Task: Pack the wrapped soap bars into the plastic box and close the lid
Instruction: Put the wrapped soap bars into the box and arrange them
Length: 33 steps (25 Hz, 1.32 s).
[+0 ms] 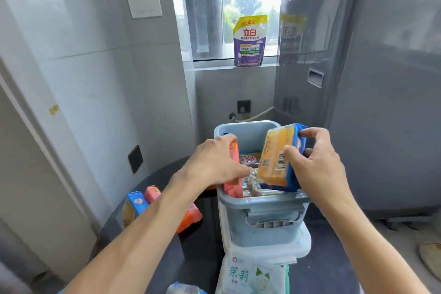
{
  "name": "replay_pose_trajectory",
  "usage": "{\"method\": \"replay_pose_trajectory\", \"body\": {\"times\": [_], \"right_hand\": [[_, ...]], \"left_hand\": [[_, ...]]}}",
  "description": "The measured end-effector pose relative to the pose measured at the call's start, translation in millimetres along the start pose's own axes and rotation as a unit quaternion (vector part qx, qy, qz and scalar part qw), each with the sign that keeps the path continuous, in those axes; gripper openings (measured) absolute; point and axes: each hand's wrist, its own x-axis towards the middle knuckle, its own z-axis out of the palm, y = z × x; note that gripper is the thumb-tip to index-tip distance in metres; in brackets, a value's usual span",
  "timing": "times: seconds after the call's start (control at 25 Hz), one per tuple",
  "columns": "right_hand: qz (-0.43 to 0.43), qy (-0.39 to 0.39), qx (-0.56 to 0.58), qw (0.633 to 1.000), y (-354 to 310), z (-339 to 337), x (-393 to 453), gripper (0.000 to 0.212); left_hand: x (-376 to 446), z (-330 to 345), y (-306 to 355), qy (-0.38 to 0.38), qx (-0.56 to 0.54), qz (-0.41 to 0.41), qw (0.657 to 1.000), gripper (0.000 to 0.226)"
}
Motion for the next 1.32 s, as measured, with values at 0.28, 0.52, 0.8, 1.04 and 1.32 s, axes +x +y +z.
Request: {"method": "replay_pose_trajectory", "body": {"times": [0.28, 0.52, 0.8, 1.04, 1.32], "right_hand": [[-0.009, -0.008, -0.026, 1.0, 4, 4, 4, 0.03], [-0.01, -0.019, -0.025, 0.999, 7, 2, 2, 0.029], [-0.03, -0.048, -0.104, 0.993, -3, 6, -3, 0.033], [-0.052, -0.057, -0.202, 0.976, -31, 55, 65, 0.032], [0.065, -0.309, -0.103, 0.943, -2, 110, 99, 0.037]], "left_hand": [[0, -3, -3, -0.057, 0.0, -0.006, 0.998, 0.064], [1, 23, 4, -0.019, 0.222, 0.01, 0.975, 0.062], [0, 22, -15, -0.116, 0.092, -0.016, 0.989, 0.081], [4, 34, -38, -0.105, -0.106, 0.036, 0.988, 0.074], [8, 46, -49, -0.075, -0.241, -0.007, 0.968, 0.097]]}}
